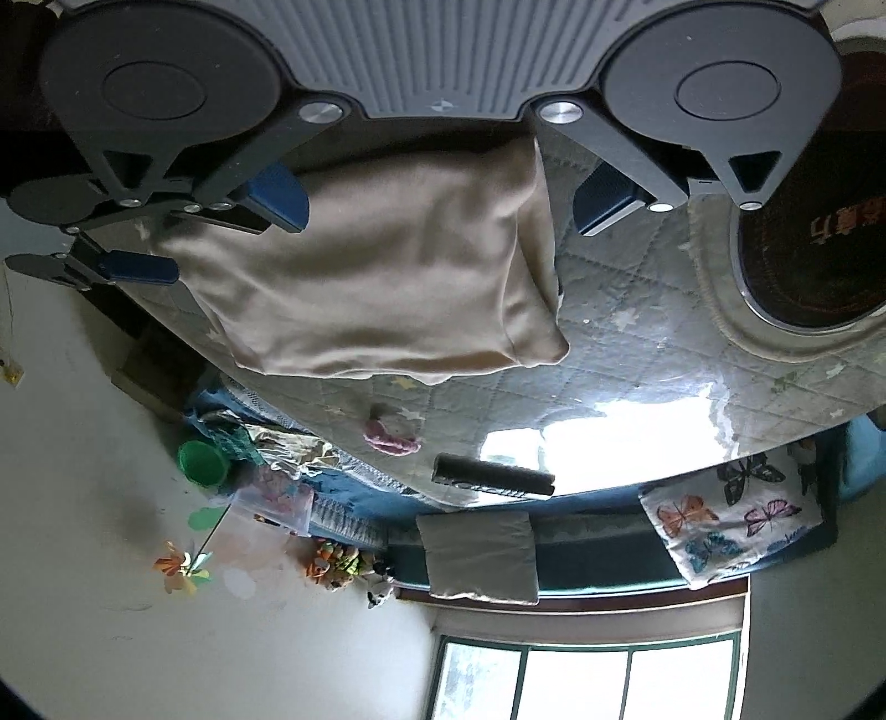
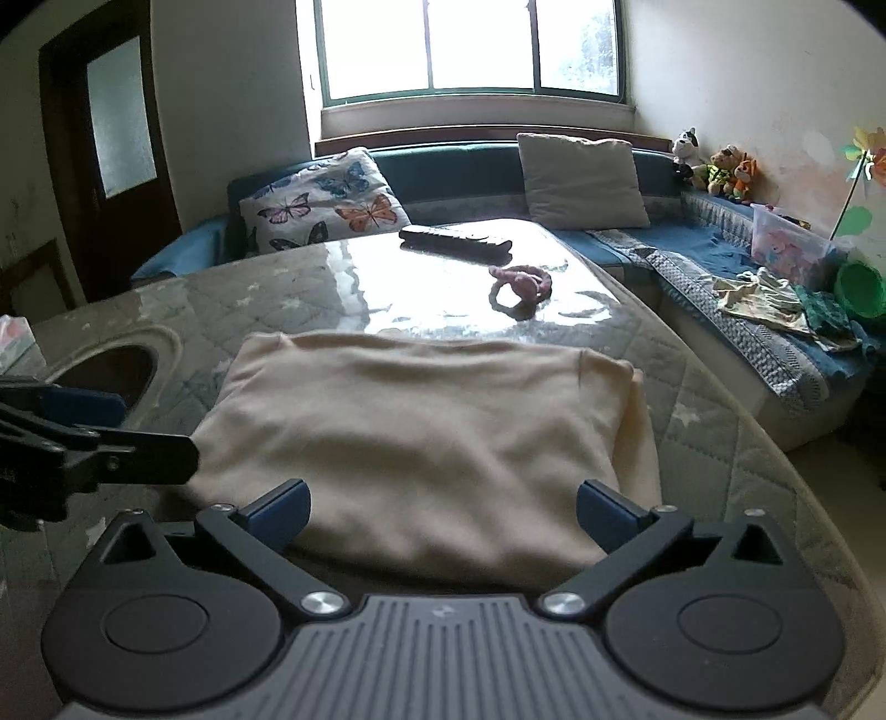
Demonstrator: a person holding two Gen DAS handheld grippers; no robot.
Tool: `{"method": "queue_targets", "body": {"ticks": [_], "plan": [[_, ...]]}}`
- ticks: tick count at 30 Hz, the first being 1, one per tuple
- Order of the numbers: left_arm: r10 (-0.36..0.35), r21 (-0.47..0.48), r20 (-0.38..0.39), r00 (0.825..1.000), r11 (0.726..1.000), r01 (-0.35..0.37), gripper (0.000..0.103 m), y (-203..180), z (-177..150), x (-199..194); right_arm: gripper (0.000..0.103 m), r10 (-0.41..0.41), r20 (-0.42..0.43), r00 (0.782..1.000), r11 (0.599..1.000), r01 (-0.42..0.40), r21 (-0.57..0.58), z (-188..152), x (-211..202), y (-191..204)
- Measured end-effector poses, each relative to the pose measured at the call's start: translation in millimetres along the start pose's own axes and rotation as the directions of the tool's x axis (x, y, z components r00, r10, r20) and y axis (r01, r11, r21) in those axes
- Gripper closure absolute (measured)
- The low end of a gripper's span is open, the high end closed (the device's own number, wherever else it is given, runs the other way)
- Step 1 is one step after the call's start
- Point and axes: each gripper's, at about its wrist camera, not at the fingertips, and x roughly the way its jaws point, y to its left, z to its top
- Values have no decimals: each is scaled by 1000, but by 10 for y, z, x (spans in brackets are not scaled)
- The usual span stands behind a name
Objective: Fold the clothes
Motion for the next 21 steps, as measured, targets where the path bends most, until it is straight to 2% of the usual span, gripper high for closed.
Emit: {"method": "queue_targets", "body": {"ticks": [13,21], "plan": [[22,4,10,1000,1000,-22,0,11,-259,-251,0,-37,-6,999,999,37,21,-225,-168,212],[38,-9,12,999,999,-37,0,30,-344,-358,0,-32,-8,999,999,32,28,-311,-238,301]]}}
